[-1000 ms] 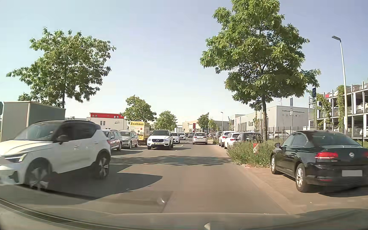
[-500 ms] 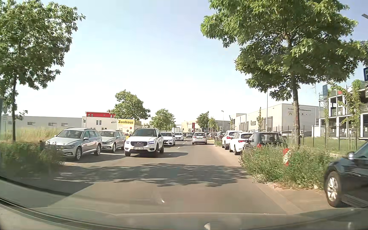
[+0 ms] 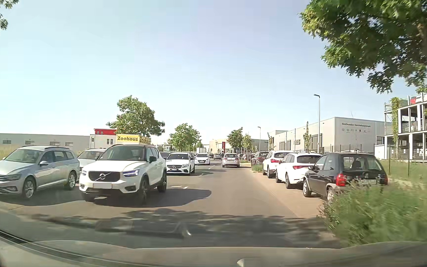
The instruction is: Follow the waypoints while adhering to traffic rules and regulations
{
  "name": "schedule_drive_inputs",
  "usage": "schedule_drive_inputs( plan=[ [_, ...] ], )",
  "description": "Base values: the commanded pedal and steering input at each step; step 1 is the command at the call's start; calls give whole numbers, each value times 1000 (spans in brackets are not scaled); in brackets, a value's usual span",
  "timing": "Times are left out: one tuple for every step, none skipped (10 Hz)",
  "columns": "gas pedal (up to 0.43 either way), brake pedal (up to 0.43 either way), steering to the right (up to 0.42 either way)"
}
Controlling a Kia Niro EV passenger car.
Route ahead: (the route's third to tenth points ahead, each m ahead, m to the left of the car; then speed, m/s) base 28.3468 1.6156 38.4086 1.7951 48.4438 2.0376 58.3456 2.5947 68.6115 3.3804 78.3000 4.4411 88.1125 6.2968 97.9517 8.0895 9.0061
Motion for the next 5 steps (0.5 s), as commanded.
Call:
schedule_drive_inputs(
  plan=[
    [177, 30, 12],
    [177, 30, 12],
    [177, 30, 11],
    [177, 30, 10],
    [177, 30, 8]
  ],
)
